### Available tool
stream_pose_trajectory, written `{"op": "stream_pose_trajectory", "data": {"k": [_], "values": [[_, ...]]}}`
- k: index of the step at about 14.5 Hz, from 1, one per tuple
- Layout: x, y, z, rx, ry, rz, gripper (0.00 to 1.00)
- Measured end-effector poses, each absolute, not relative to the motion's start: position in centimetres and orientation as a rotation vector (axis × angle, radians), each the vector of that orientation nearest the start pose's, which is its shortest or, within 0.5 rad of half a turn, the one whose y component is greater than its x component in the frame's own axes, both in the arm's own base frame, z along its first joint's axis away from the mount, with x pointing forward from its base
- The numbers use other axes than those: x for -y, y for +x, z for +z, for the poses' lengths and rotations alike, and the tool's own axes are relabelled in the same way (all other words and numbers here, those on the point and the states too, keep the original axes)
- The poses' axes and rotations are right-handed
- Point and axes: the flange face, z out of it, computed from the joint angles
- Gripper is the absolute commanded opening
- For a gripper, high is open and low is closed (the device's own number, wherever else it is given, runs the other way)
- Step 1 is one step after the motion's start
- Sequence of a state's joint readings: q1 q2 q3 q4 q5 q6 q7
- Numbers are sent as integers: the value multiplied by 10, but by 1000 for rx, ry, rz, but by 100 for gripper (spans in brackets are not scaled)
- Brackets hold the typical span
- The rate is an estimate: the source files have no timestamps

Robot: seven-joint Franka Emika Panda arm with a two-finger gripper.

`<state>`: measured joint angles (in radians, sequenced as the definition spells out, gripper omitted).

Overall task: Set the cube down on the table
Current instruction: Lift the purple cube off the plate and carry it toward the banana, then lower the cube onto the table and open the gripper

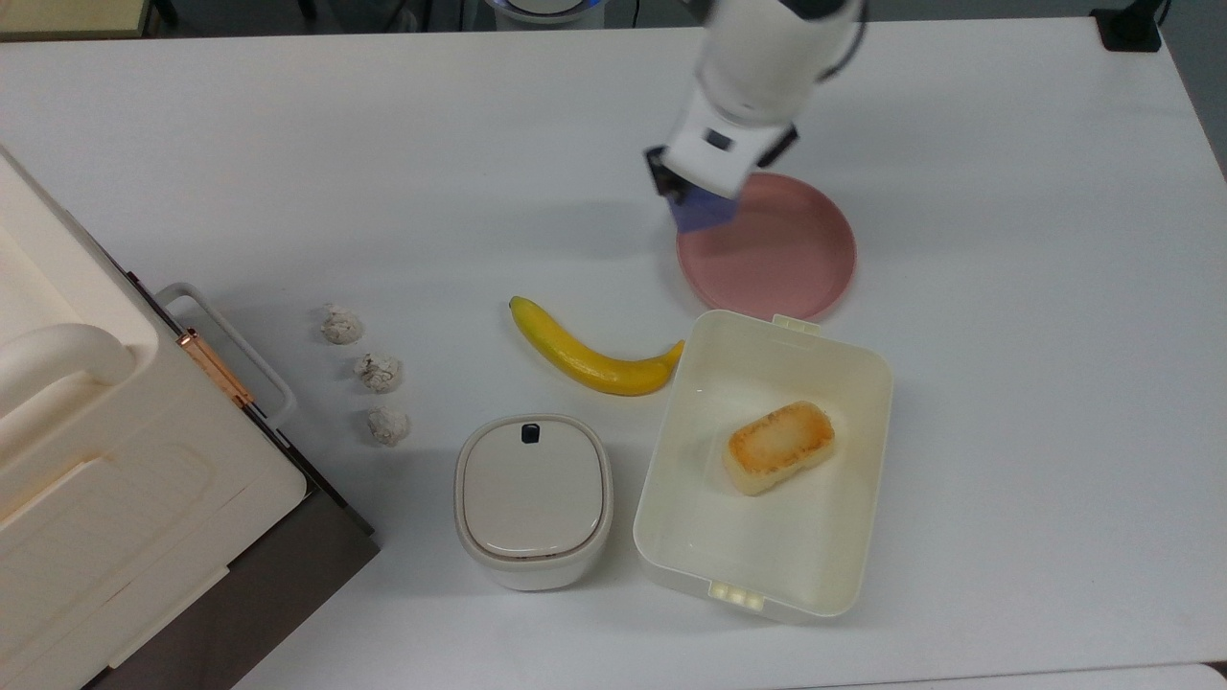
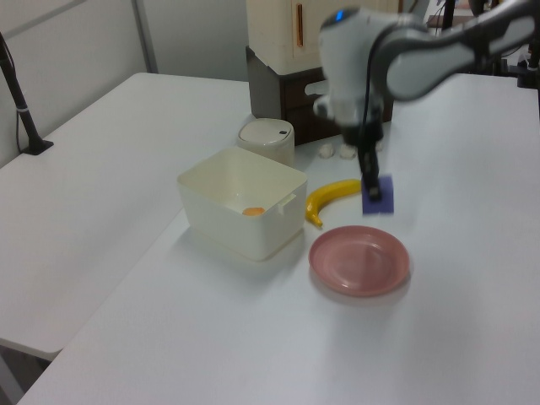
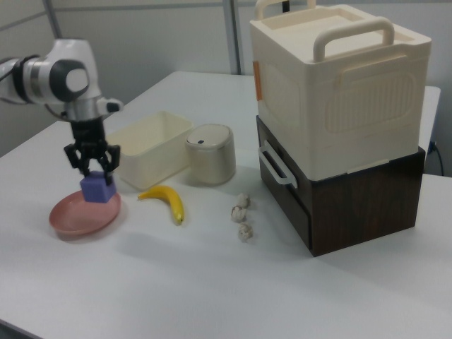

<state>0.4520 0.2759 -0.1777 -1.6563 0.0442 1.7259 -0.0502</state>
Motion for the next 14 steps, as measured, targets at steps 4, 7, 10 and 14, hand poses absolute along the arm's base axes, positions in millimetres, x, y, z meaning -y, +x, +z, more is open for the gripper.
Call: {"op": "stream_pose_trajectory", "data": {"k": [4, 7, 10, 14], "values": [[-80, 607, 434, 410, -3150, 324, 74], [-33, 624, 387, 318, -3184, 315, 100], [-11, 632, 385, 262, -3198, 276, 100], [13, 624, 460, 189, -3196, 236, 100]]}}
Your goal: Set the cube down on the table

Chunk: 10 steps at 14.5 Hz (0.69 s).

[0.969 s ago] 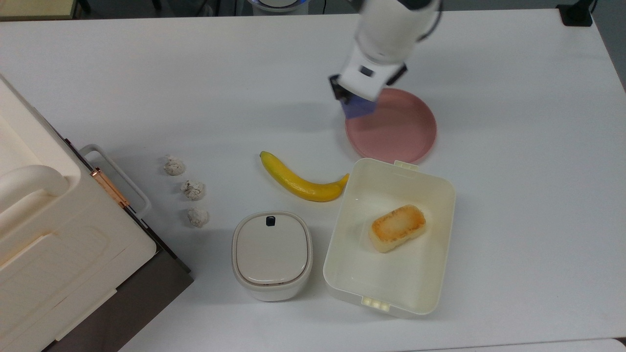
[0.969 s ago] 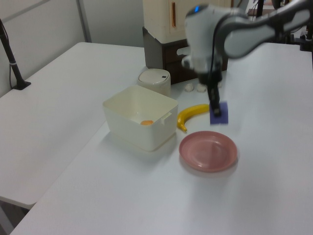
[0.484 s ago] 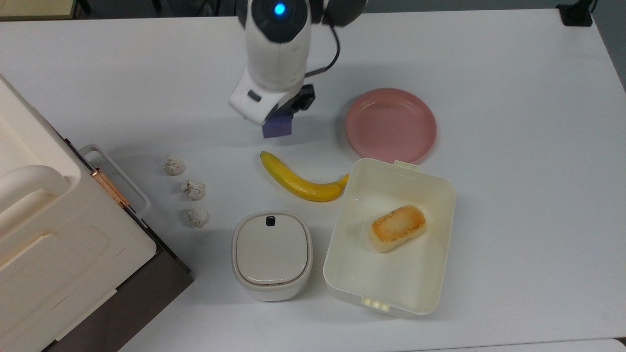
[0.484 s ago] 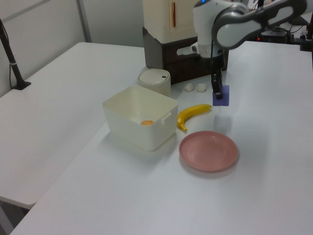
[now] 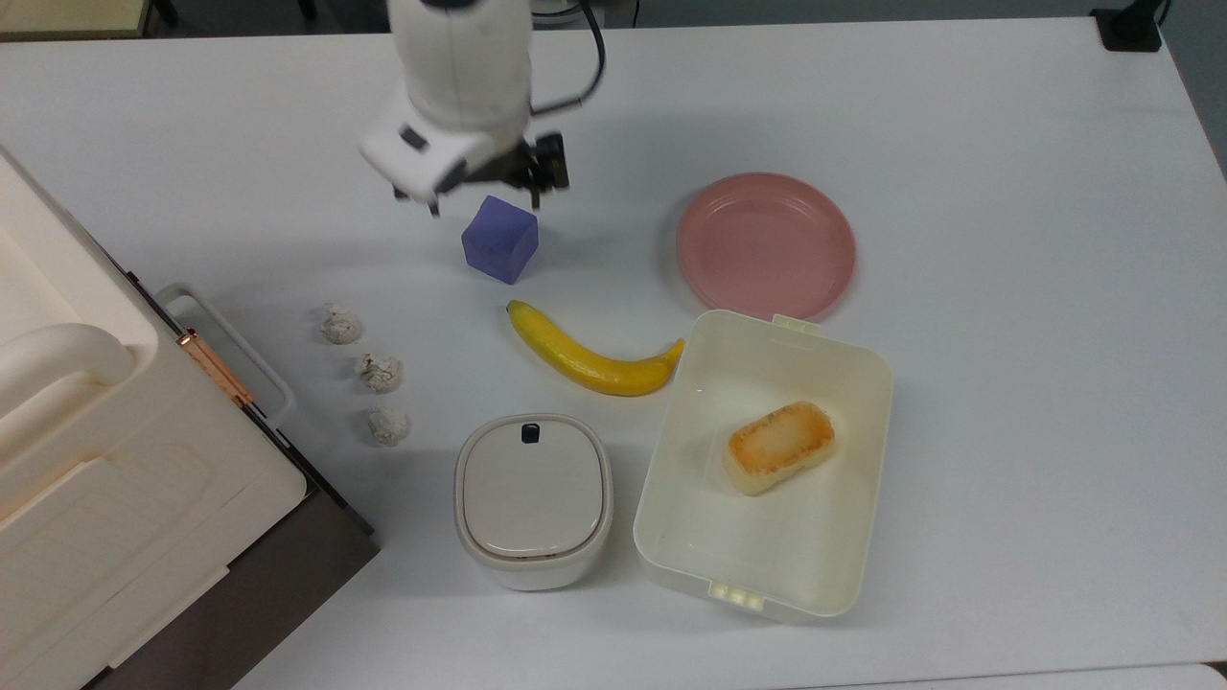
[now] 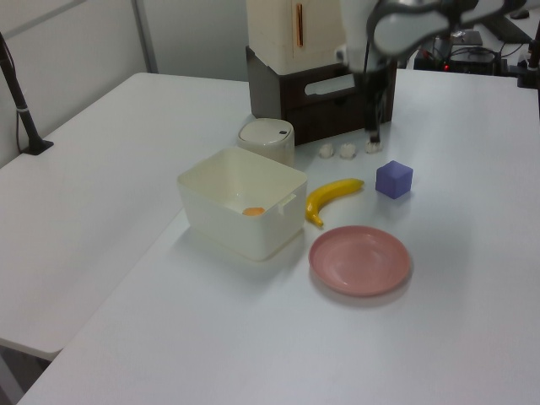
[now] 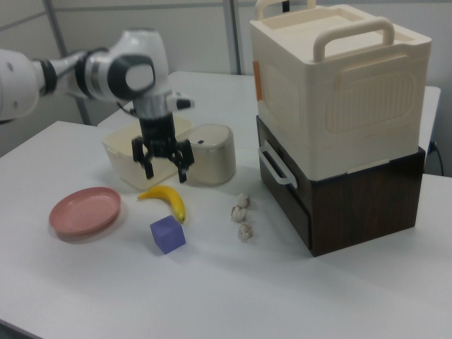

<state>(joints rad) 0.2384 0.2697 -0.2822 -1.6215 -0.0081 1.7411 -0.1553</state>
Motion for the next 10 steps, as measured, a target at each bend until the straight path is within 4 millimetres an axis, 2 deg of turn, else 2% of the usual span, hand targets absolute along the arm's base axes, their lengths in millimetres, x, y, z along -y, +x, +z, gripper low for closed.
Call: {"op": "stream_pose_trajectory", "data": {"k": [1, 3, 4, 7, 10], "values": [[25, 614, 497, 156, -3188, 206, 100], [52, 595, 550, 86, -3177, 98, 100], [62, 587, 565, 62, -3173, 58, 100], [76, 574, 592, 24, -3166, -15, 100], [78, 572, 593, -47, -3164, -17, 100]]}}
